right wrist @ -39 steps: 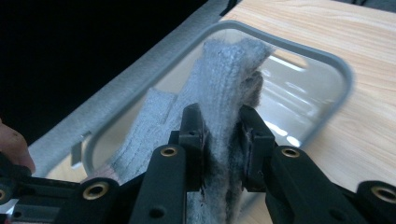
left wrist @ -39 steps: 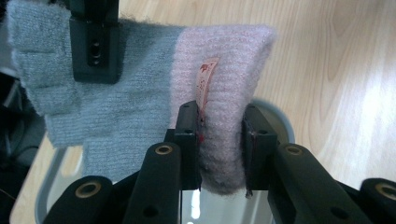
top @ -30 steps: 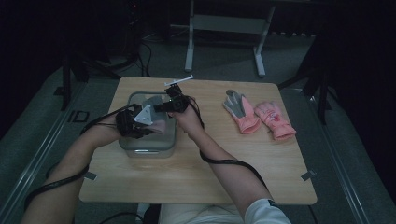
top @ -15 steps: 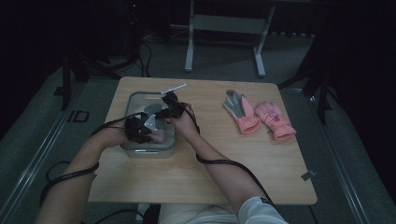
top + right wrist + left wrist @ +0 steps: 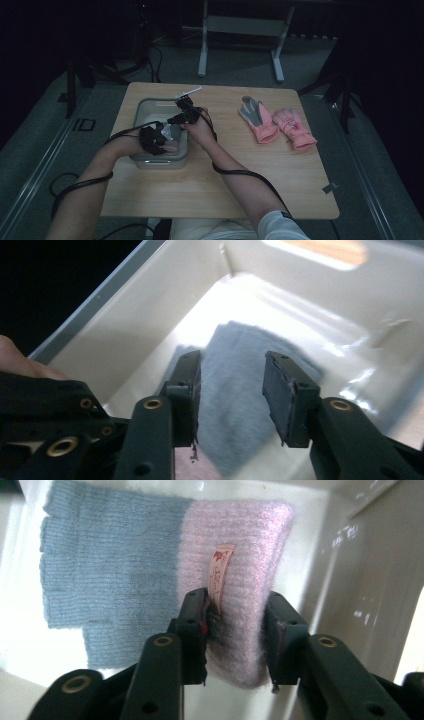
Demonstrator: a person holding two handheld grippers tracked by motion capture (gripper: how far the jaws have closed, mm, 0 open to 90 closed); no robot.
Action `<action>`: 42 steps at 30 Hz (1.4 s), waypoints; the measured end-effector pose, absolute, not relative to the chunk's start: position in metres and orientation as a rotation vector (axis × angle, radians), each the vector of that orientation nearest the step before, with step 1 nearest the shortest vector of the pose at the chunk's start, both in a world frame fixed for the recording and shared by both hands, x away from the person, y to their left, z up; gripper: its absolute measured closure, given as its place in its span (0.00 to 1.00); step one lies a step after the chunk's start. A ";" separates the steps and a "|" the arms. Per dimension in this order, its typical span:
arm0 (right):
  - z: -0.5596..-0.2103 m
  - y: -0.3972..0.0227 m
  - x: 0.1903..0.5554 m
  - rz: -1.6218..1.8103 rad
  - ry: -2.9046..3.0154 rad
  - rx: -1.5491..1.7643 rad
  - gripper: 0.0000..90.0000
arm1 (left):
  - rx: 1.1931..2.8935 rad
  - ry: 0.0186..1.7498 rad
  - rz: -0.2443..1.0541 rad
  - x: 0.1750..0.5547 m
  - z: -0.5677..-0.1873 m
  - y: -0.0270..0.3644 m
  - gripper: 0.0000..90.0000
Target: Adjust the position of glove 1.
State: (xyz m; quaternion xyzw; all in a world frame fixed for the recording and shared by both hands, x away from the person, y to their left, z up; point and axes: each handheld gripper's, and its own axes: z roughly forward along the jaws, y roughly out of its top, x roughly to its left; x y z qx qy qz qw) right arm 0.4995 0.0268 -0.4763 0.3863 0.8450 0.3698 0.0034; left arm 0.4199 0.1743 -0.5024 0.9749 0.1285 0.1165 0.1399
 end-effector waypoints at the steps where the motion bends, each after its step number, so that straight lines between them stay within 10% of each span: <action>1: -0.474 0.024 0.499 1.164 2.643 1.201 0.61 | 2.818 0.370 0.334 0.420 -0.503 0.174 0.69; 10: -0.451 -0.017 0.491 1.353 2.605 1.158 0.44 | 2.767 0.531 0.421 0.417 -0.488 0.173 0.36; 26: -0.428 -0.083 0.470 1.489 2.544 1.041 0.21 | 2.446 0.657 0.425 0.408 -0.437 0.160 0.06; 42: -0.431 -0.150 0.458 1.355 2.548 0.987 0.15 | 2.295 0.534 0.333 0.374 -0.434 0.077 0.04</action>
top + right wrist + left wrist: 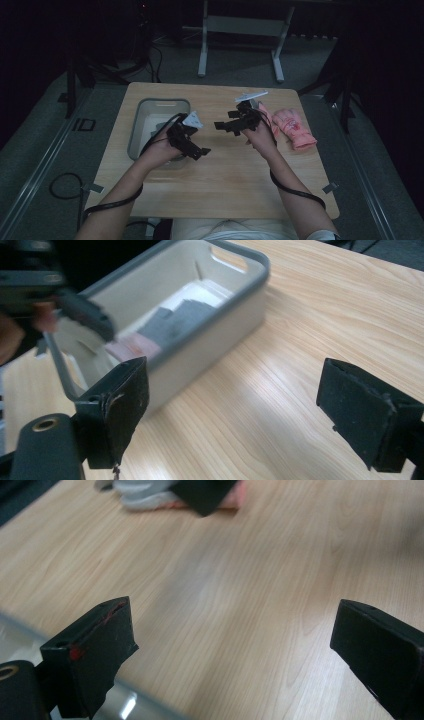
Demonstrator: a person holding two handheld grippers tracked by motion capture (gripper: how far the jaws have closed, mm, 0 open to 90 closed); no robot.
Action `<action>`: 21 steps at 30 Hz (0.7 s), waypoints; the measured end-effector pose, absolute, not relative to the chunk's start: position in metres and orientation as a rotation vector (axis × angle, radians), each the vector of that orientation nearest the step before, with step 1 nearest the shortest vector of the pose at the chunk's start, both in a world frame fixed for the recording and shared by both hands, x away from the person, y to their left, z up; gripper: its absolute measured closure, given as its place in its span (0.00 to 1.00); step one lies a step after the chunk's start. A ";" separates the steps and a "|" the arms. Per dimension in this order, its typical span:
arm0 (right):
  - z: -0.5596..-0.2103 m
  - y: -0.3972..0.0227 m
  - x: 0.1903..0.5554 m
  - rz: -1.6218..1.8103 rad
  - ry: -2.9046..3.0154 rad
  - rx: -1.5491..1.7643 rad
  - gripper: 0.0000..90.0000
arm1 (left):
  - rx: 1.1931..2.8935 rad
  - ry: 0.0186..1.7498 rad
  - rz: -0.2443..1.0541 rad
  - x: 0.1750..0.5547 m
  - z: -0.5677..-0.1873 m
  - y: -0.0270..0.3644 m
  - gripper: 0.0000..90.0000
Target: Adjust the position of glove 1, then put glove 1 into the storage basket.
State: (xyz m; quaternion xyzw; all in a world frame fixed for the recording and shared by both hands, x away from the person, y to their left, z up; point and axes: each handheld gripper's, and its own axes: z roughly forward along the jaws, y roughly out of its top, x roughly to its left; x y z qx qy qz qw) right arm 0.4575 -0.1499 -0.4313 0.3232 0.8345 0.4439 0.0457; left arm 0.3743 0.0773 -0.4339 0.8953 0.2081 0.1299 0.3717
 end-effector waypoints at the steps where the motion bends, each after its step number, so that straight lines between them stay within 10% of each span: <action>1: -0.433 -0.153 0.458 1.366 2.547 1.007 0.15 | 2.302 0.534 0.320 0.372 -0.436 0.072 0.04; 11: -0.447 -0.195 0.455 1.383 2.538 1.030 0.16 | 2.226 0.497 0.321 0.340 -0.470 0.038 0.04; 17: -0.446 -0.217 0.450 1.286 2.450 0.974 0.58 | 2.267 0.467 0.317 0.327 -0.494 0.022 0.04; 21: -0.448 -0.229 0.453 1.222 2.430 0.977 0.63 | 2.238 0.501 0.253 0.321 -0.513 0.020 0.04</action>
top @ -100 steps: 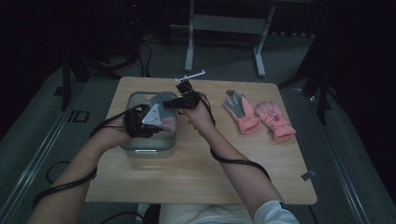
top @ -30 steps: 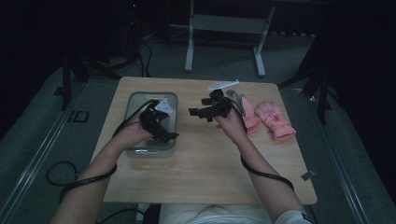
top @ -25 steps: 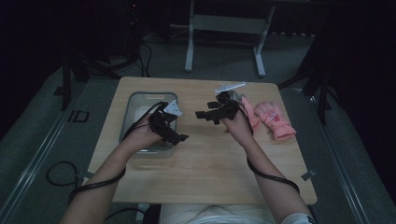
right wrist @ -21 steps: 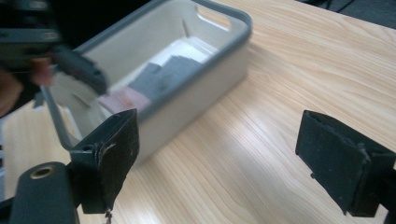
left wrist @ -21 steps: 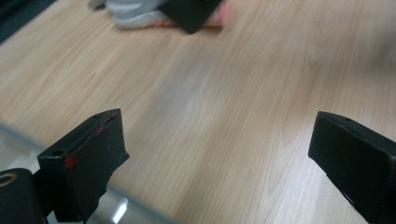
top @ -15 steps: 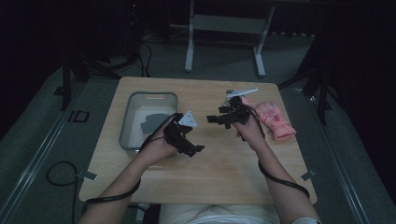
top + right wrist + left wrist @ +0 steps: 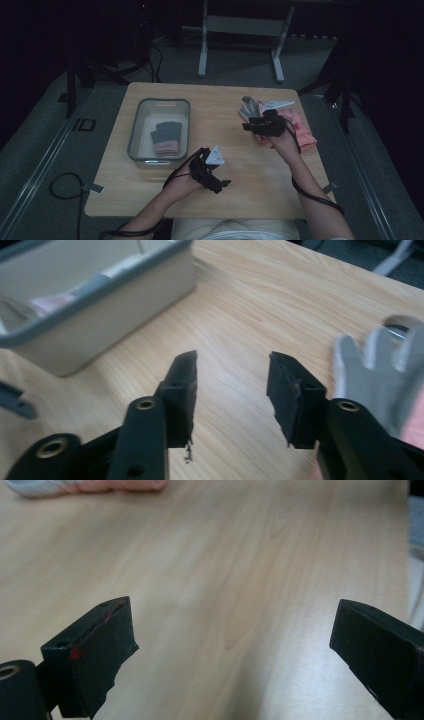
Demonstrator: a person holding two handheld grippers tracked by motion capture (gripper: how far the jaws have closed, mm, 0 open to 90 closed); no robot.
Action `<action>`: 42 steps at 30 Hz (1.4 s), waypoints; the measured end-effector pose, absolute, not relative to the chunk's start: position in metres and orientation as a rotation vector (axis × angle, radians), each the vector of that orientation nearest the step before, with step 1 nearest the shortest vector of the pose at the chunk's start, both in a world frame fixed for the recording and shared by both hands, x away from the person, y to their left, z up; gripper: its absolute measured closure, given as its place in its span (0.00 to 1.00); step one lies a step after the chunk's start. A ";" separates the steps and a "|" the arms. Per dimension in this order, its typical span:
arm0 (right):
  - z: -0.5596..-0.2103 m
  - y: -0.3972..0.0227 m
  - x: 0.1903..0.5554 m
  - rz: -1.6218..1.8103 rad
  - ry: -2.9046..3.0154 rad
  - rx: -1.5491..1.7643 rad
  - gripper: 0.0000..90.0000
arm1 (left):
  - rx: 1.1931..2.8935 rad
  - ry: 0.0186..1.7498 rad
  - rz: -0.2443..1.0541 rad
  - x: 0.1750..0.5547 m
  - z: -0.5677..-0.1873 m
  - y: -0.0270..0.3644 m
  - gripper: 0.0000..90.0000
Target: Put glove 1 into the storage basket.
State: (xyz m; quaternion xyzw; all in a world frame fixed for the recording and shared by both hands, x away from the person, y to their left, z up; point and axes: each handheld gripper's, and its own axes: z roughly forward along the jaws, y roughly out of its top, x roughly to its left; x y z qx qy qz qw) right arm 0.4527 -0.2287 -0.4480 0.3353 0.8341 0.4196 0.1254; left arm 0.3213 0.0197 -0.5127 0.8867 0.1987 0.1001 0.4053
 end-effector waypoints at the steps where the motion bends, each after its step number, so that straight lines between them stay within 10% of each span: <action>1: -0.449 -0.232 0.454 1.206 2.412 0.980 0.64 | 2.232 0.507 0.263 0.320 -0.516 0.020 0.04; 11: -0.451 -0.263 0.481 1.090 2.301 1.043 0.81 | 2.148 0.604 0.300 0.301 -0.548 0.026 0.04; 36: -0.512 -0.256 0.548 0.785 2.428 1.069 0.69 | 2.063 0.681 0.349 0.278 -0.564 0.037 0.04; 42: -0.526 -0.251 0.551 0.752 2.449 1.118 0.80 | 2.104 0.665 0.390 0.278 -0.566 0.033 0.05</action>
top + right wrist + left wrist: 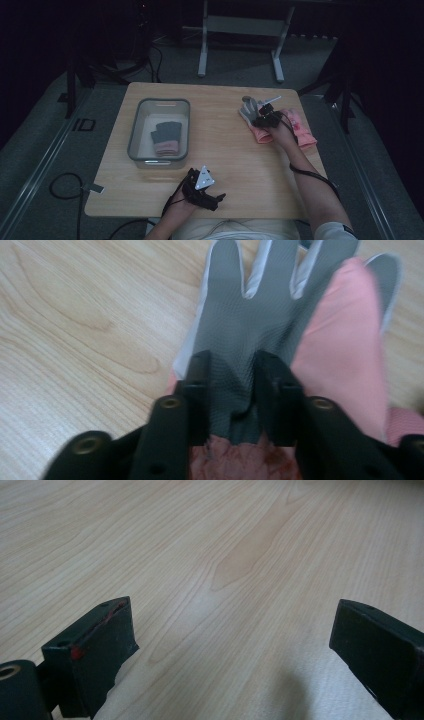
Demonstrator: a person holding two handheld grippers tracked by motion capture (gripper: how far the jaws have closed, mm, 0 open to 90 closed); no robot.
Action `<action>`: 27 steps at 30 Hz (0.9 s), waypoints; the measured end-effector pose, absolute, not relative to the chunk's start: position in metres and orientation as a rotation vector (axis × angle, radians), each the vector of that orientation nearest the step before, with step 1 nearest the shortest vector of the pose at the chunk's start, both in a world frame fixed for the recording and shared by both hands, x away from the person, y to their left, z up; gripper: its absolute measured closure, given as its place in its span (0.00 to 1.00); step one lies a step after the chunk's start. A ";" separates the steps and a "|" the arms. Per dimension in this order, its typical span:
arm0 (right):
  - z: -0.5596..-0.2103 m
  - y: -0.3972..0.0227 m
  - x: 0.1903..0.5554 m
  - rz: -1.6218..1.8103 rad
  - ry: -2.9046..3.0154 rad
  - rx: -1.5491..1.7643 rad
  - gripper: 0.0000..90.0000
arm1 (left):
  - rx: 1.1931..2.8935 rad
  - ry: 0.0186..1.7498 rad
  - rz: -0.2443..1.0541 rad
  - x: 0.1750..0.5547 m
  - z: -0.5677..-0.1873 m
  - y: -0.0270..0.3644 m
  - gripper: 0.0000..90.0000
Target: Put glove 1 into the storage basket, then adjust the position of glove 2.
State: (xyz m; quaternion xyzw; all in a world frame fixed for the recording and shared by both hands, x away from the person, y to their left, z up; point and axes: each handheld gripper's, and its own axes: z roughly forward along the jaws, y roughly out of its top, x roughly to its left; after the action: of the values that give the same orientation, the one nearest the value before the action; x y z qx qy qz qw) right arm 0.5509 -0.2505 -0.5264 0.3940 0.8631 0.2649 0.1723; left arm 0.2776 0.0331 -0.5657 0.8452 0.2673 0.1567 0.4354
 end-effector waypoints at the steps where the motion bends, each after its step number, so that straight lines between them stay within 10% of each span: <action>1: -0.529 -0.250 0.550 0.755 2.437 1.128 0.84 | 2.099 0.660 0.397 0.277 -0.566 0.033 0.05; 27: -0.439 -0.242 0.472 0.991 2.123 1.409 0.99 | 2.069 0.668 0.453 0.275 -0.560 0.034 0.04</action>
State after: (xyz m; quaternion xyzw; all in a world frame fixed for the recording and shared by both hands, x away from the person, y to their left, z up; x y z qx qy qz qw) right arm 0.4724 -0.2422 -0.4388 0.5048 0.7604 0.3549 0.2026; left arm 0.2751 0.0343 -0.5598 0.8346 0.2696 0.1826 0.4443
